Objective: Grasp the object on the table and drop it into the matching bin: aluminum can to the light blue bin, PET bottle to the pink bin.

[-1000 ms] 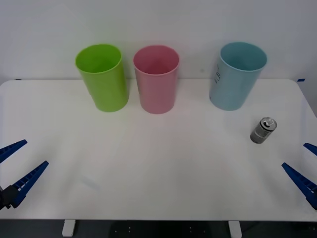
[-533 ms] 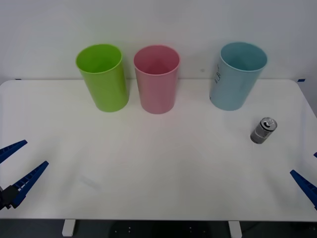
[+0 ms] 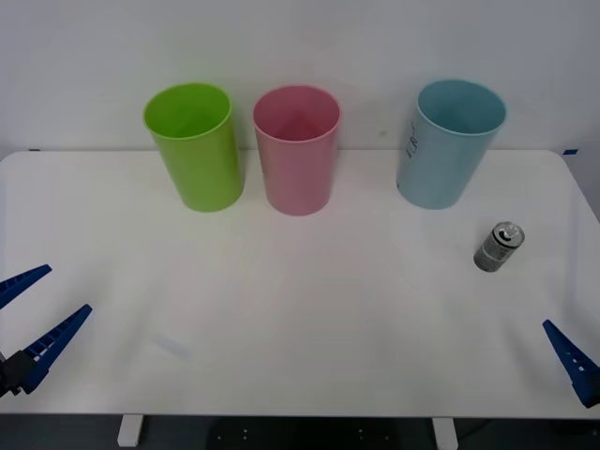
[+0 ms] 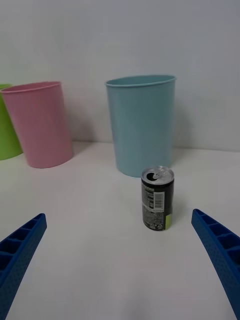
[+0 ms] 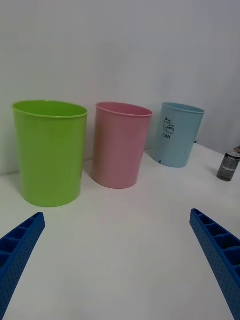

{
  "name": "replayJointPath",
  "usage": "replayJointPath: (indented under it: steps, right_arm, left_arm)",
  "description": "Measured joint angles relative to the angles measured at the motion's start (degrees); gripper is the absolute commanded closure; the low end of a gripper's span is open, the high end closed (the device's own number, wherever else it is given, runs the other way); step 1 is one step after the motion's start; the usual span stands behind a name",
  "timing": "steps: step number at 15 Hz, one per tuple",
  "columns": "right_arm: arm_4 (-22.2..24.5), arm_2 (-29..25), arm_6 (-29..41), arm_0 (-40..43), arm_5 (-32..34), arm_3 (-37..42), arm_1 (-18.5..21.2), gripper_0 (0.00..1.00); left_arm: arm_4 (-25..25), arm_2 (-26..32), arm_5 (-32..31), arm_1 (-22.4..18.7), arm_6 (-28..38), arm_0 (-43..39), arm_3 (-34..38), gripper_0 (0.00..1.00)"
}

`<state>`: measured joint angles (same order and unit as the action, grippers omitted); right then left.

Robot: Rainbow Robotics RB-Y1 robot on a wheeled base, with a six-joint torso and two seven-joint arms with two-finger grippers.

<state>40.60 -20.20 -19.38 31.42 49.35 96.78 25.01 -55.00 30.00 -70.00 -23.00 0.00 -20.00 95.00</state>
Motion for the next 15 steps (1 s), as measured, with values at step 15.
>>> replayJointPath:
  steps: [15]
  right_arm:
    - [-9.24, 8.08, -19.31, -7.08, -13.58, -9.77, -5.05, 0.00]
  left_arm:
    - [0.00, 0.00, 0.00, 0.00, 0.00, 0.00, 0.00, 0.00]
